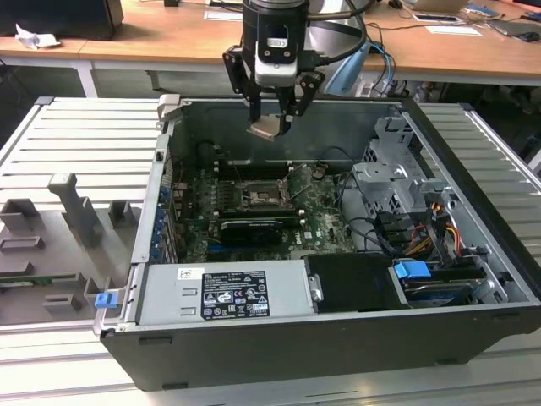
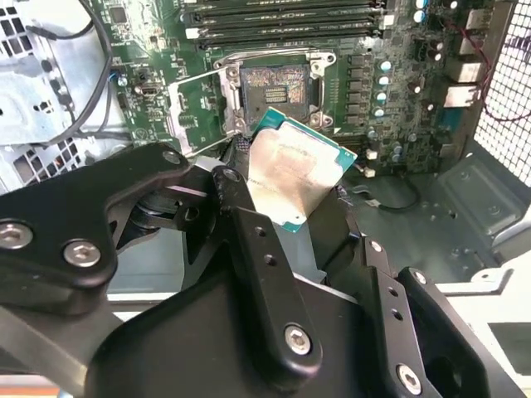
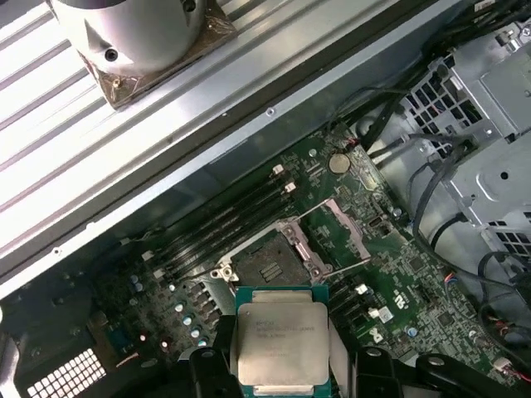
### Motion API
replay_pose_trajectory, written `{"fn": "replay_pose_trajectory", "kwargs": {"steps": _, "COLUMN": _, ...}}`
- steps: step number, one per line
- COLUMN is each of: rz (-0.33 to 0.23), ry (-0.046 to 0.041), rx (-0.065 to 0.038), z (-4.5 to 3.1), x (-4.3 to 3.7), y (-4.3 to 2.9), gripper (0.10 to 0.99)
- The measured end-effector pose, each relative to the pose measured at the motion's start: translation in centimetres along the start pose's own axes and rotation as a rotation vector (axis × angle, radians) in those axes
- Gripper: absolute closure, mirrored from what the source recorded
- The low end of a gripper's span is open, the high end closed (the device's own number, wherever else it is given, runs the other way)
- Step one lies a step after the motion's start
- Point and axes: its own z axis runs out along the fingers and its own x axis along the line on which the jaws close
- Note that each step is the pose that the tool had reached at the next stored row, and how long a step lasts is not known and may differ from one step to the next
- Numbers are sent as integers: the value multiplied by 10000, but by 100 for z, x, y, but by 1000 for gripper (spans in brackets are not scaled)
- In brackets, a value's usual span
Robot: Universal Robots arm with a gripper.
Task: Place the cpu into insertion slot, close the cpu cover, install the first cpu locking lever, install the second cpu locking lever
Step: 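Place the cpu into insertion slot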
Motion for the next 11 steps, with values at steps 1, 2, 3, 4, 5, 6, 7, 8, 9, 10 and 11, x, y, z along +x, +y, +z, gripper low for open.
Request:
{"fn": "replay_pose_trajectory", "kwargs": {"steps": 1, "rz": 157, "ry": -14, "rx": -3, "z": 2, "x": 0, "y": 0, "gripper": 557}}
{"fn": "replay_pose_trajectory", "kwargs": {"steps": 2, "rz": 264, "ry": -23, "rx": -5, "z": 2, "x": 0, "y": 0, "gripper": 557}}
{"fn": "replay_pose_trajectory", "kwargs": {"steps": 3, "rz": 421, "ry": -38, "rx": -9, "z": 4, "x": 0, "y": 0, "gripper": 557}}
{"fn": "replay_pose_trajectory", "kwargs": {"steps": 4, "rz": 569, "ry": -51, "rx": -11, "z": 6, "x": 0, "y": 0, "gripper": 557}}
{"fn": "replay_pose_trajectory", "kwargs": {"steps": 5, "rz": 800, "ry": -72, "rx": -14, "z": 10, "x": 0, "y": -1, "gripper": 557}}
{"fn": "replay_pose_trajectory", "kwargs": {"steps": 6, "rz": 987, "ry": -89, "rx": -18, "z": 13, "x": 0, "y": -1, "gripper": 557}}
{"fn": "replay_pose_trajectory", "kwargs": {"steps": 7, "rz": 1277, "ry": -115, "rx": -23, "z": 19, "x": 0, "y": -1, "gripper": 557}}
{"fn": "replay_pose_trajectory", "kwargs": {"steps": 8, "rz": 1641, "ry": -148, "rx": -30, "z": 26, "x": 0, "y": -2, "gripper": 557}}
{"fn": "replay_pose_trajectory", "kwargs": {"steps": 9, "rz": 1810, "ry": -163, "rx": -34, "z": 30, "x": -1, "y": -3, "gripper": 557}}
{"fn": "replay_pose_trajectory", "kwargs": {"steps": 10, "rz": 2010, "ry": -181, "rx": -37, "z": 34, "x": -1, "y": -3, "gripper": 557}}
{"fn": "replay_pose_trajectory", "kwargs": {"steps": 11, "rz": 2253, "ry": -202, "rx": -42, "z": 39, "x": -1, "y": -3, "gripper": 557}}
